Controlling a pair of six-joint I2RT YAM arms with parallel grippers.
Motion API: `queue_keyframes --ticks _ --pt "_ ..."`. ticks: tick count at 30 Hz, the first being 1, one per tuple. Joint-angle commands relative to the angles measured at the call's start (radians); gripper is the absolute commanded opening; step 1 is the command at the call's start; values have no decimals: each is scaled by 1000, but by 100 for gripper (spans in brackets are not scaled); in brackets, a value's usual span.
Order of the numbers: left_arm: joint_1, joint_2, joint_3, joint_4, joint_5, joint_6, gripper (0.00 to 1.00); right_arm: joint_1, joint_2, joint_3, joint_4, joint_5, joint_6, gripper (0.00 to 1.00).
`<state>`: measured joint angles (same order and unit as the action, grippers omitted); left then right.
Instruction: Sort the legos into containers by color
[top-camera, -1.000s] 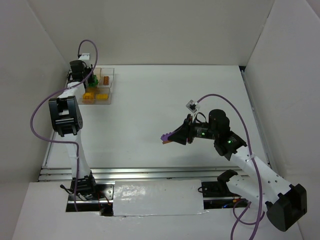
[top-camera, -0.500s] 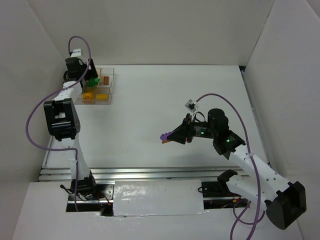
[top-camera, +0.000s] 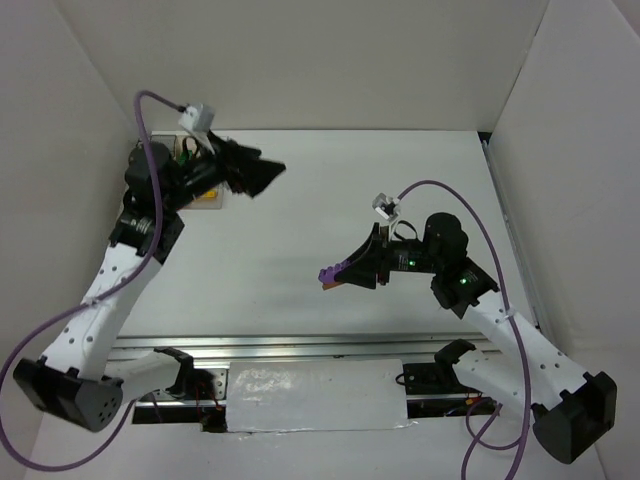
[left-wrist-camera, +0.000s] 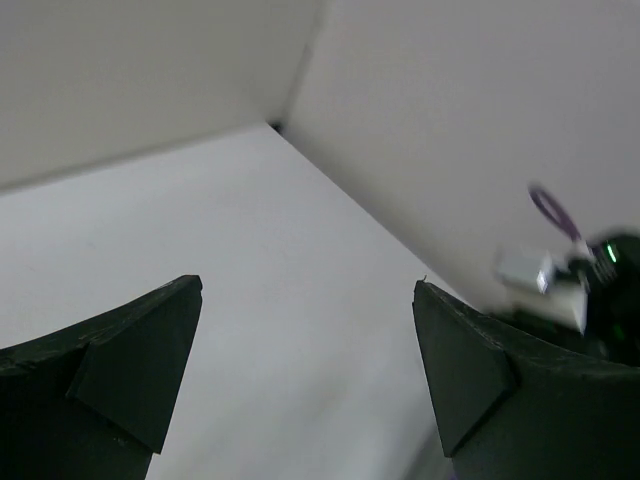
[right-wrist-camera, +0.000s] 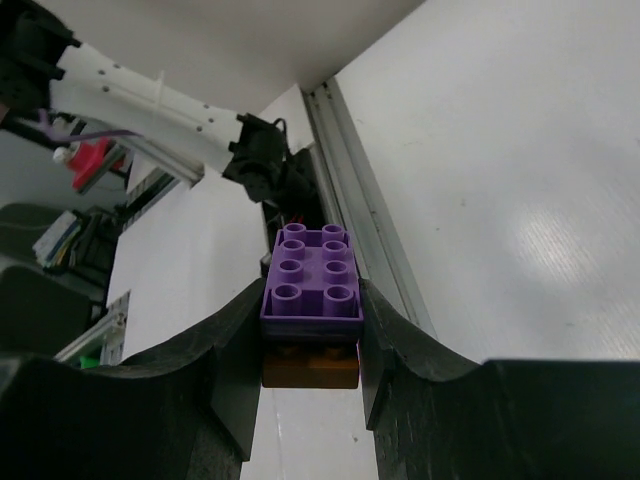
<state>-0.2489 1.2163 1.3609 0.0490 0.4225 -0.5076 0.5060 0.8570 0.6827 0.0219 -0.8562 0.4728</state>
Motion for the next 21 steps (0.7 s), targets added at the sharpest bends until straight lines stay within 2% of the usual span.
queue_keyframes --ticks 1,3,5,7,11,14,21 --pt "-44 -123 -179 -81 237 -31 99 -7 -13 86 10 -150 -57 0" --pt "-84 -196 -243 -116 335 16 97 -6 -12 97 16 -259 -83 1" --pt "-140 -225 -240 -219 386 46 95 -1 -19 100 24 -271 -103 1" --pt "-190 -259 -273 -229 406 50 93 2 -21 113 32 -264 -100 1" --pt "-356 -252 -302 -278 360 70 88 14 55 167 24 -282 -95 1" --pt "-440 -232 -344 -239 366 66 84 26 91 202 1 -297 -114 1" --pt "-489 -249 -398 -169 340 57 80 35 105 216 -47 -322 -143 1"
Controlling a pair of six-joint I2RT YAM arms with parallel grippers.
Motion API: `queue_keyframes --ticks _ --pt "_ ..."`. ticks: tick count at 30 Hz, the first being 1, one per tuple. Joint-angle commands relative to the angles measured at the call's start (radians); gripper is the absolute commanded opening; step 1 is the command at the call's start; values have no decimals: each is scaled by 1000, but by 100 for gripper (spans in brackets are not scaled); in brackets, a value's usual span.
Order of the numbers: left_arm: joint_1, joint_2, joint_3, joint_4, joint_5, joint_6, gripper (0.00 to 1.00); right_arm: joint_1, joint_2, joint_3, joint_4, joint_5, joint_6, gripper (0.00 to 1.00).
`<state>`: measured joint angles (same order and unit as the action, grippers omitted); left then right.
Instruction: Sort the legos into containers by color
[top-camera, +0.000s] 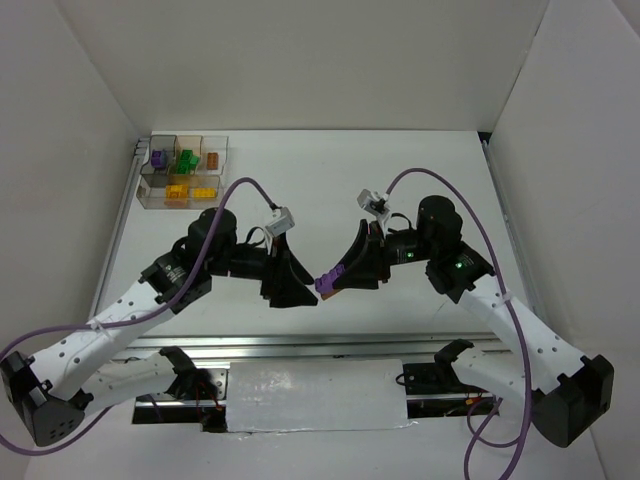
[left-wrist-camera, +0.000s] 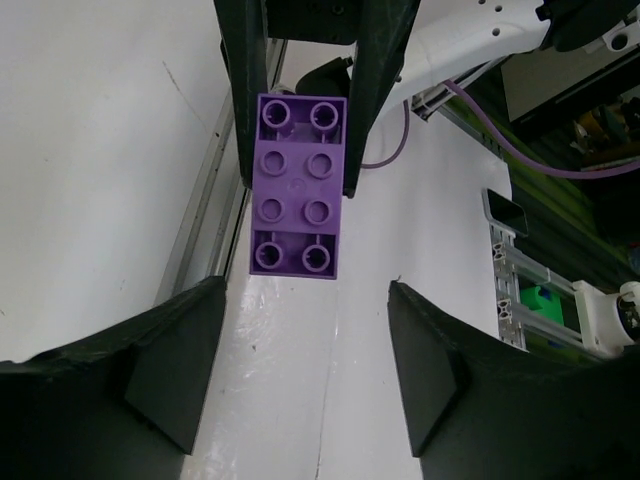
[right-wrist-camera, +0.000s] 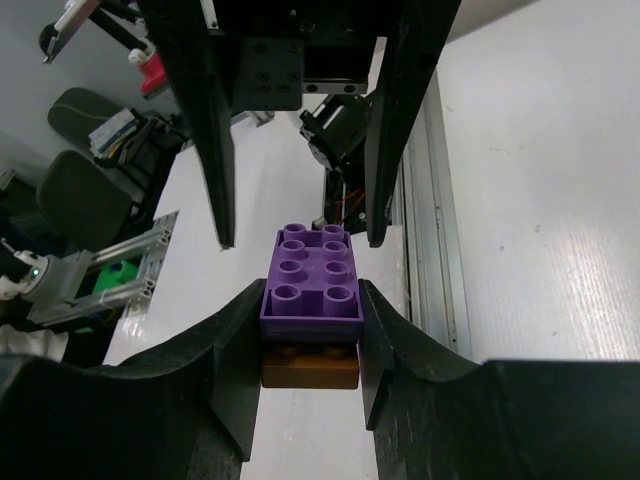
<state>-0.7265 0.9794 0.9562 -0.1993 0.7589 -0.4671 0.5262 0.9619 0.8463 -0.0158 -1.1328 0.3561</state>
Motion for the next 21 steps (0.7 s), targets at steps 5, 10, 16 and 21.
queue_keyframes --ticks 5,10,16,21 --pt "-13 27 6 124 11 -2 71 54 18 77 -101 -12 -91 2" --pt "-17 54 6 156 17 -21 70 77 46 88 -141 14 -120 2" --pt "-40 59 10 158 13 -15 54 86 55 102 -148 33 -128 2" --pt "-57 77 9 158 19 -8 39 87 55 103 -142 68 -120 2"
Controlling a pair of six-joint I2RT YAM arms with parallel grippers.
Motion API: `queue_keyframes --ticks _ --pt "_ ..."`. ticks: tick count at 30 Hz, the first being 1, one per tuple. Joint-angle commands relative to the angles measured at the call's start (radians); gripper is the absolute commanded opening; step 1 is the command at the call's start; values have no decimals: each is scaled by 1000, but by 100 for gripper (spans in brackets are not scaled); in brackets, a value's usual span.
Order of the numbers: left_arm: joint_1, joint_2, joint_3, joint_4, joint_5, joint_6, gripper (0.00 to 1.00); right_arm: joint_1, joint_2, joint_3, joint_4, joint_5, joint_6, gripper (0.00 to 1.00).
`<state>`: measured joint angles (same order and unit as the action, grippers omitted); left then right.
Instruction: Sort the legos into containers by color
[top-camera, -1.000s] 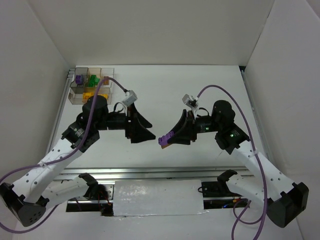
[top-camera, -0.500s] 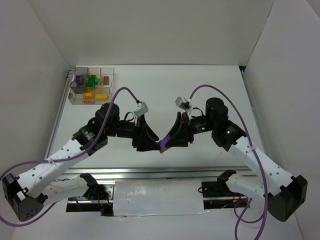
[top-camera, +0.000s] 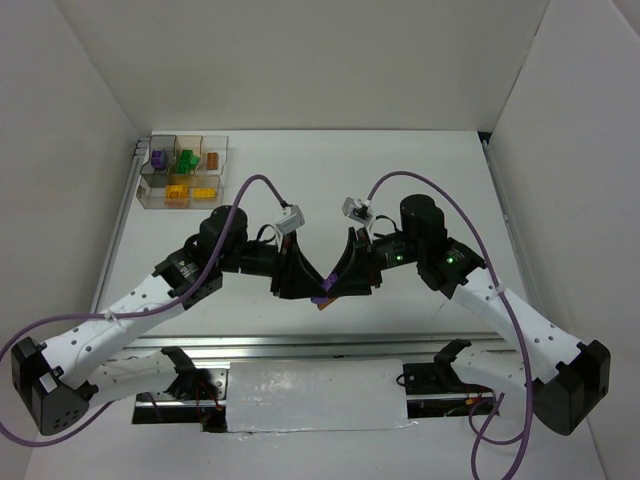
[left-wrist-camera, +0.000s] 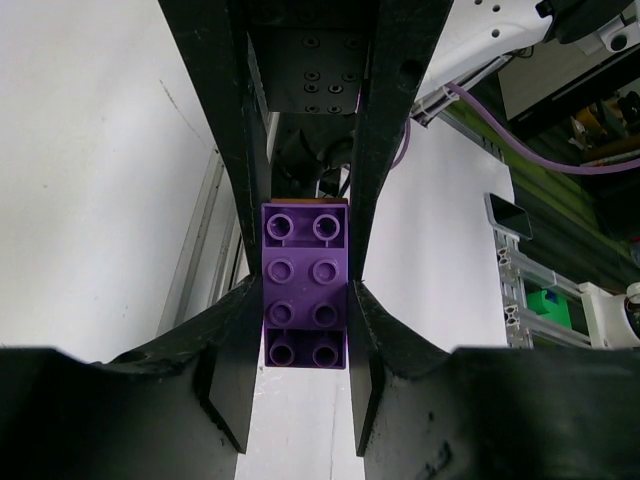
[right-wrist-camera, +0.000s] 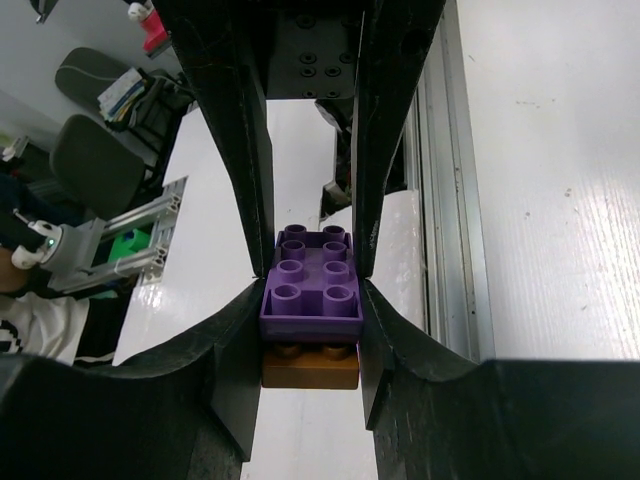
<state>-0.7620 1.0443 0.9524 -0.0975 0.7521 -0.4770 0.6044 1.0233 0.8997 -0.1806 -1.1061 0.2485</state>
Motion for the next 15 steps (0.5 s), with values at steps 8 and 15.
queue_keyframes --ticks 8,15 --pt "-36 17 2 51 15 9 0 9 -32 39 56 23 0 15" --pt "-34 -26 23 38 -43 20 0 8 -48 4 78 23 5 76"
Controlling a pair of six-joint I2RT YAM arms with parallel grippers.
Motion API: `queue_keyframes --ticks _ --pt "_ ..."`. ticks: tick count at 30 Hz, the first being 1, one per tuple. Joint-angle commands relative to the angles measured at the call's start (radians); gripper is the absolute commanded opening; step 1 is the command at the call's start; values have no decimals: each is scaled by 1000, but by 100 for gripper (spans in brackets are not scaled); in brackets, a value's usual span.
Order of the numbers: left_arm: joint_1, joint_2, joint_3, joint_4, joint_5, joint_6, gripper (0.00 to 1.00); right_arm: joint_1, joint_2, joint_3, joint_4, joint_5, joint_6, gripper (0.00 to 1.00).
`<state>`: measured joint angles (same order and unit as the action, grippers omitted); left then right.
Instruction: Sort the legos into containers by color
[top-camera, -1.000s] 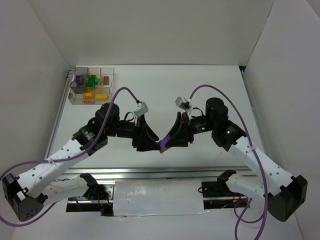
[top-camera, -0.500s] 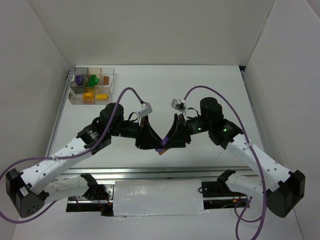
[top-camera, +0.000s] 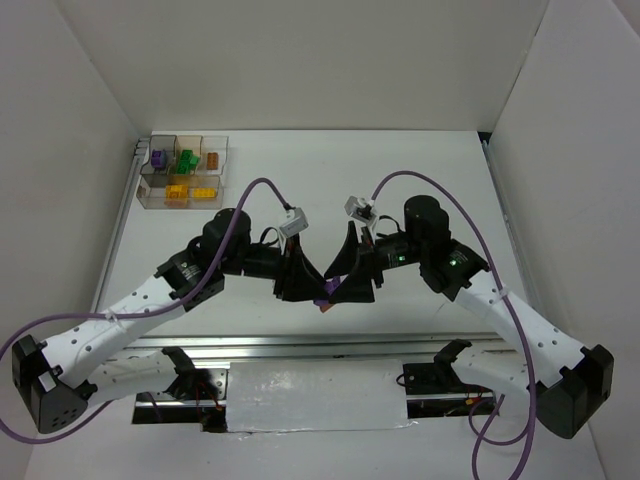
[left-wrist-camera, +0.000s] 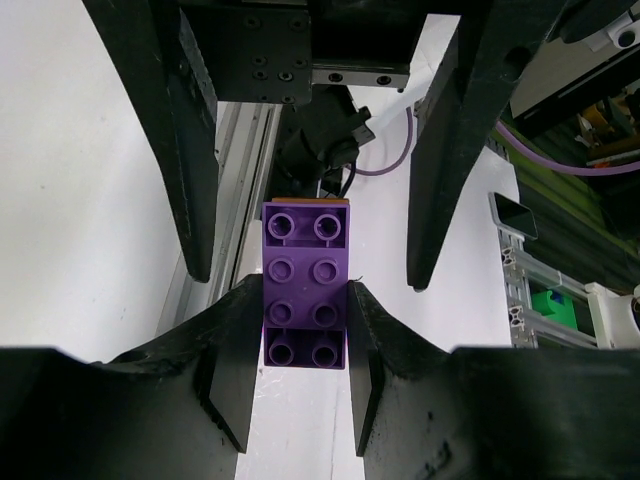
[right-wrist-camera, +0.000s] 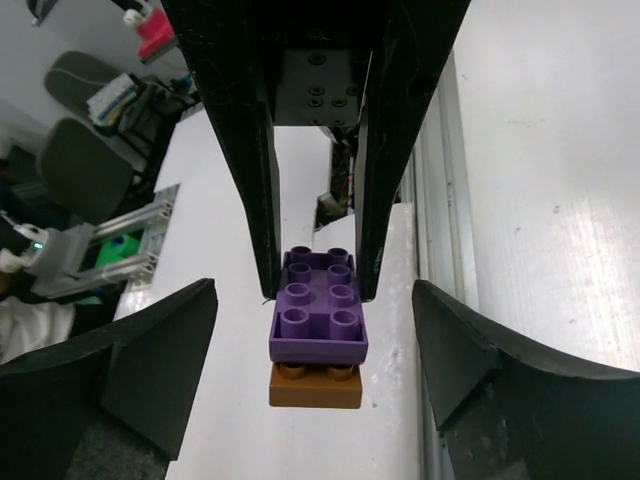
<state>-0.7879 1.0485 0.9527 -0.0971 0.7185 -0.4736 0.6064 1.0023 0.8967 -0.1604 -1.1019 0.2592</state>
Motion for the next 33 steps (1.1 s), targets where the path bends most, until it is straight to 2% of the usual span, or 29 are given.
queue_keyframes --ticks 1,2,10,15,19,20,25,27,29,30,32,33 --pt "-10 -31 26 36 -11 18 0 6 -27 7 52 26 -9 89" --pt "-10 -36 29 37 -14 20 0 6 -28 4 58 34 -8 99" --pt "-10 -73 29 45 -63 15 0 3 -59 -68 119 96 47 100" --pt "-8 -105 14 82 -56 6 0 -2 -82 -137 272 59 130 99" --pt "-8 -105 9 88 -36 3 0 -4 -82 -150 332 54 179 87" --pt "-8 -105 6 88 -31 1 0 -4 -85 -154 373 48 193 81" --pt "-8 -113 -14 126 -27 -8 0 -5 -96 -163 433 56 239 82" --pt "-8 -113 -19 129 -28 -11 0 -4 -97 -165 464 53 258 79" --pt "-8 -116 -23 129 -30 -10 0 -4 -94 -160 464 48 256 61" --pt "-10 -116 -23 129 -28 -10 0 -5 -94 -160 464 47 255 46" --pt "-10 -117 -23 126 -30 -10 0 -5 -88 -157 446 48 247 41" --pt "-10 -120 -23 125 -31 -10 0 -5 -85 -157 441 47 239 44"
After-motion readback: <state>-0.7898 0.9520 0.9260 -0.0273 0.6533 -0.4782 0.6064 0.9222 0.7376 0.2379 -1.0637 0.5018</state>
